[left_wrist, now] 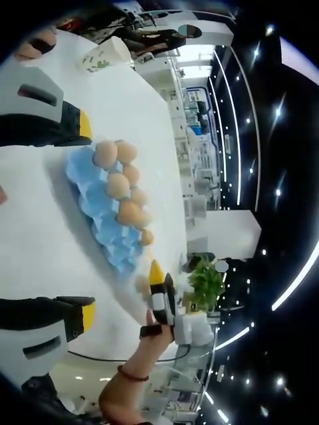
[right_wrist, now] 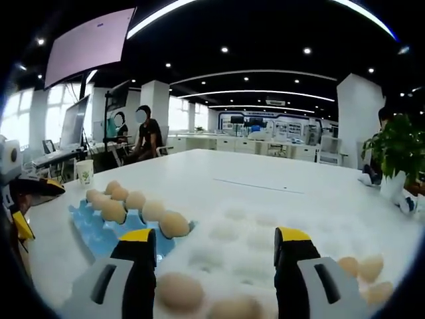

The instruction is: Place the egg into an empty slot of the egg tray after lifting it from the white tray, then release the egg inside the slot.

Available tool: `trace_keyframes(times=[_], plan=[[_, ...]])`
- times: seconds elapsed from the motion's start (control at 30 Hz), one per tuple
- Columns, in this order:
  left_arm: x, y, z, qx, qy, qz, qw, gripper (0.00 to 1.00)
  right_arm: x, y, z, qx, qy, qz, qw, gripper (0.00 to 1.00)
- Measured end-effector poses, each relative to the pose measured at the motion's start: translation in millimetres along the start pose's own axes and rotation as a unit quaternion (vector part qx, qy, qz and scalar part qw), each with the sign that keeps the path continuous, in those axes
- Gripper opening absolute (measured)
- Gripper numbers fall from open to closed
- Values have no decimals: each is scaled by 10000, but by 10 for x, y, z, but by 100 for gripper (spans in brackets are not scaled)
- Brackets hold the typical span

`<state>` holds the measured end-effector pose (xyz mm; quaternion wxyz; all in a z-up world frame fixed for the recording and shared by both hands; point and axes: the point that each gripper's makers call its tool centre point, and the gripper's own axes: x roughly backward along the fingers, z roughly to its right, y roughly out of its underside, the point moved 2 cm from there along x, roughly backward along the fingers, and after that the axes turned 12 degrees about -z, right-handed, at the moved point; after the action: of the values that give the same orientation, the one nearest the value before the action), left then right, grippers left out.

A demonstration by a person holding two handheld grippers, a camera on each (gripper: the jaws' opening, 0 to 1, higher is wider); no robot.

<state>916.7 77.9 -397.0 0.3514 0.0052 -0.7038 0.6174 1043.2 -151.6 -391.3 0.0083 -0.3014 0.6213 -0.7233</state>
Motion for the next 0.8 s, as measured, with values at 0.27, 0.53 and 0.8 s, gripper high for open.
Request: trace_keyframes(times=[0.27,0.53,0.8], plan=[[-15,-17,5,-23,21,4,10000,96,63,41,159,-71,102,-30,9999,74],[-43,-27,9,-40,38,-12,10000,96,134,96,314,-142,227,-87,9996,74],[-68,-29,26,-64,59,-38,10000,96,220,100,480,-239,356,-67,9991,73]])
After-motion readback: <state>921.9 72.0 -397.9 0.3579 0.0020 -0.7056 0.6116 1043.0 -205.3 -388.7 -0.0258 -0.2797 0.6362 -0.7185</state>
